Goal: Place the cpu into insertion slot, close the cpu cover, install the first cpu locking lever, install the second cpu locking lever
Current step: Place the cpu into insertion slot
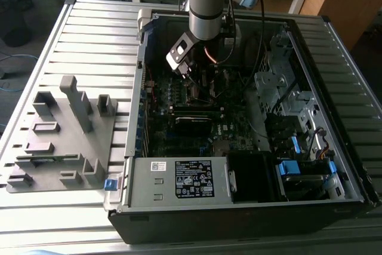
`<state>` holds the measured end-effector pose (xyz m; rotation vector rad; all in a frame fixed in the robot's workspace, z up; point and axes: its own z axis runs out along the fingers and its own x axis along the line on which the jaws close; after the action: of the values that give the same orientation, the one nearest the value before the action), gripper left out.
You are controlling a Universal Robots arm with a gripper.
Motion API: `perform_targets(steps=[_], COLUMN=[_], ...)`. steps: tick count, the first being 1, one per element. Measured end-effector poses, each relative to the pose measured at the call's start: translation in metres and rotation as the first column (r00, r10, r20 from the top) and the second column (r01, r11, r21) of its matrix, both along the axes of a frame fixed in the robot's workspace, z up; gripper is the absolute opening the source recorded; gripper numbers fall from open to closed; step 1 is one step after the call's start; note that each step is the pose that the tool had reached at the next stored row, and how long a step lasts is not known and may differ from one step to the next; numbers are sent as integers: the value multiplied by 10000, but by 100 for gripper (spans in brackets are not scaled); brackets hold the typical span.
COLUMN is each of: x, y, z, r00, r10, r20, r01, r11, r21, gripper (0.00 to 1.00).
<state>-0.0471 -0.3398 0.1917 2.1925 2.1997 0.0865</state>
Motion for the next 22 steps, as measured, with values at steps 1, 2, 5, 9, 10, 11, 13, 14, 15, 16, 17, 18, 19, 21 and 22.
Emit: perform_targets(steps=[1, 2, 5, 9, 10, 11, 13, 14, 15, 16, 17, 18, 19, 21, 22], x=[0, 0, 0, 1, 0, 0, 0, 0, 0, 0, 0, 0, 0, 0, 0], y=[0, 0, 0, 1, 0, 0, 0, 0, 0, 0, 0, 0, 0, 0, 0], z=[0, 0, 1, 25, 27, 27, 27, 27, 27, 27, 27, 27, 27, 27, 27], r00=[10000, 10000, 10000, 10000, 10000, 10000, 10000, 10000, 10000, 10000, 10000, 10000, 10000, 10000, 9999], r10=[0, 0, 1, 1, 1, 1, 0, 0, -8, -36, -63, -90, -94, -96, -115], r20=[0, 0, 0, 3, 2, 2, 2, 1, 1, 0, 0, -1, 0, 0, 1], r01=[0, 0, -1, -1, -1, -1, 0, 0, 8, 36, 63, 90, 94, 96, 115], r11=[10000, 10000, 10000, 10000, 10000, 10000, 10000, 10000, 10000, 10000, 10000, 9999, 9999, 9999, 9999], r21=[0, 1, 6, 48, 50, 50, 51, 52, 53, 53, 52, 51, 51, 53, 53], gripper=[54, 54, 54, 54, 54, 54, 54, 54, 54, 54, 54, 54, 54, 54, 54])
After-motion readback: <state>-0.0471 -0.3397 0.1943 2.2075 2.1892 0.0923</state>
